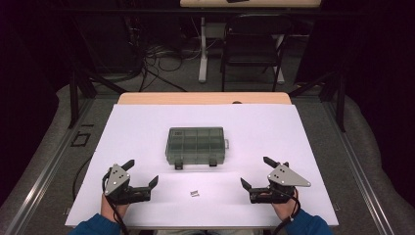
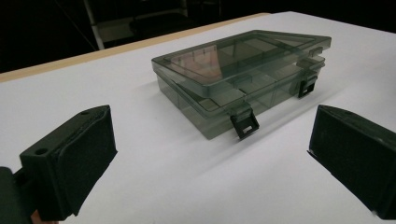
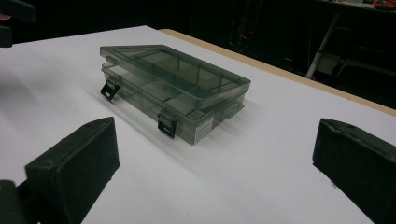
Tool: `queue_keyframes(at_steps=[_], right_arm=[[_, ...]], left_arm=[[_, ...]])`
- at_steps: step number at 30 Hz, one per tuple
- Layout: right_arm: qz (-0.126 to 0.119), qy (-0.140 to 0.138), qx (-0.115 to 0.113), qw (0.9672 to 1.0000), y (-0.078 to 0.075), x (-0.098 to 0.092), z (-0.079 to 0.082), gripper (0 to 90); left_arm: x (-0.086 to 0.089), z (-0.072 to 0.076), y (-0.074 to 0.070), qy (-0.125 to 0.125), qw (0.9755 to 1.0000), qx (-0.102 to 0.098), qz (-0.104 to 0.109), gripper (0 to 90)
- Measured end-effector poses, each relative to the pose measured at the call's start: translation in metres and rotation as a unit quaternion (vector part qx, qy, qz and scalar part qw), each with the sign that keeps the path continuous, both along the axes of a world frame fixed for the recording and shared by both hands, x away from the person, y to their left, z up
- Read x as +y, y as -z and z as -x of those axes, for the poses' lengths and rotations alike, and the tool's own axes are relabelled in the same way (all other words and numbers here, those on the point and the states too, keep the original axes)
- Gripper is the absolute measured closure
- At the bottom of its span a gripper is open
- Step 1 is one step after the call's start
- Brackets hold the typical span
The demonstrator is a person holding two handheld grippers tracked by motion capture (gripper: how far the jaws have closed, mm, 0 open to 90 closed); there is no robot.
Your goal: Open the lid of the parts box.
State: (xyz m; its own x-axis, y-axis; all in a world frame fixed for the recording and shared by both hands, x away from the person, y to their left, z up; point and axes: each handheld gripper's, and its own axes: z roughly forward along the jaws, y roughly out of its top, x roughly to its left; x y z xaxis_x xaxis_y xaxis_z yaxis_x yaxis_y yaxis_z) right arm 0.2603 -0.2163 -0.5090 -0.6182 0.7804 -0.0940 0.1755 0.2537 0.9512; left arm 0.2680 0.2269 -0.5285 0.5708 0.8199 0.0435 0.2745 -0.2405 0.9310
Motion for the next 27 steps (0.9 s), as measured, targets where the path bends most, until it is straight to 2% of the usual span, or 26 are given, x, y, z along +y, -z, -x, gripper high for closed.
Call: queue_keyframes(at_steps=[7,20,22,27], right_arm=[[0.004,-0.007,-0.002,1.0,-0.001,0.005,-0.005,0.0],[0.006,-0.022,0.008,0.9997,-0.001,0.015,-0.02,0.0],[0.017,-0.028,0.015,0.9994,-0.002,0.016,-0.021,0.0],[0.012,-0.031,0.014,0.9993,-0.001,0.022,-0.027,0.0]], left_arm=[[-0.005,-0.006,0.001,0.002,1.0,0.007,-0.001,0.0],[-0.02,-0.019,-0.005,0.018,0.9998,-0.005,-0.013,0.0],[-0.021,-0.021,-0.005,0.018,0.9997,-0.006,-0.014,0.0],[-0.024,-0.026,-0.006,0.021,0.9997,-0.004,-0.014,0.0]])
